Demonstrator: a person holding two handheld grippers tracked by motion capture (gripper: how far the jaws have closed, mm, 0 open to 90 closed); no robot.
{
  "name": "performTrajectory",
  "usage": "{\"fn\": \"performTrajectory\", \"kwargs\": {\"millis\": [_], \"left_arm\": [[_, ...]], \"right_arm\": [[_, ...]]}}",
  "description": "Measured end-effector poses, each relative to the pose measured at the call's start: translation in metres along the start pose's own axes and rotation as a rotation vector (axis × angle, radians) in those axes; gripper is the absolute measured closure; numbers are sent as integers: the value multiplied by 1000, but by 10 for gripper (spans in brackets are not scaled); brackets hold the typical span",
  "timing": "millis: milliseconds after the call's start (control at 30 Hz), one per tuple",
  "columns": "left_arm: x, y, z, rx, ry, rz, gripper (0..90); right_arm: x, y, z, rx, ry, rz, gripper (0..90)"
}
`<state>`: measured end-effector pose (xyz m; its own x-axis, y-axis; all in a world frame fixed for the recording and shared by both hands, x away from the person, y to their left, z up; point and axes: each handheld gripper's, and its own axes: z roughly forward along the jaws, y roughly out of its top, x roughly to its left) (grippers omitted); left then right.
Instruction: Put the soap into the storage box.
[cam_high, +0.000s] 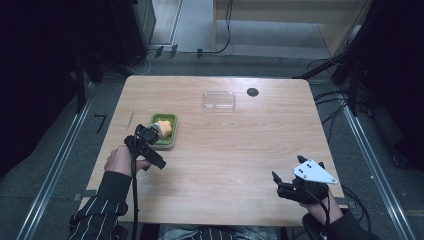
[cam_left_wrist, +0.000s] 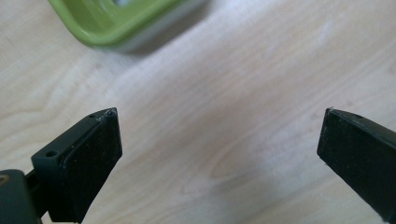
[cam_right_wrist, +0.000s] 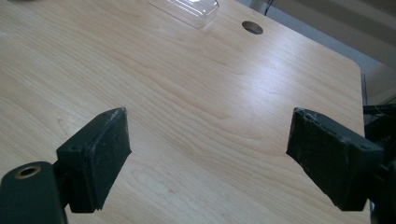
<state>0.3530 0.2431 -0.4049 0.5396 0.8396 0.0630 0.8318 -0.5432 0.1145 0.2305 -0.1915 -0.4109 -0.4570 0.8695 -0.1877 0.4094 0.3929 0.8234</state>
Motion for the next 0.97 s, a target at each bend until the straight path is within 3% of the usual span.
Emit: {"fn": "performTrajectory", "kwargs": {"millis": [200, 667, 833, 967], "left_arm": [[-13, -18, 5, 22, -25, 26, 1], [-32, -63, 17, 38, -54, 41, 1], [-36, -68, 23, 59, -63, 55, 1], [-37, -65, 23, 46, -53, 70, 1]], "right_arm": [[0, 0, 0, 0, -1, 0, 137], [1, 0, 0, 0, -2, -1, 137], [0, 0, 0, -2, -3, 0, 137], [0, 0, 0, -1, -4, 1, 137]]}}
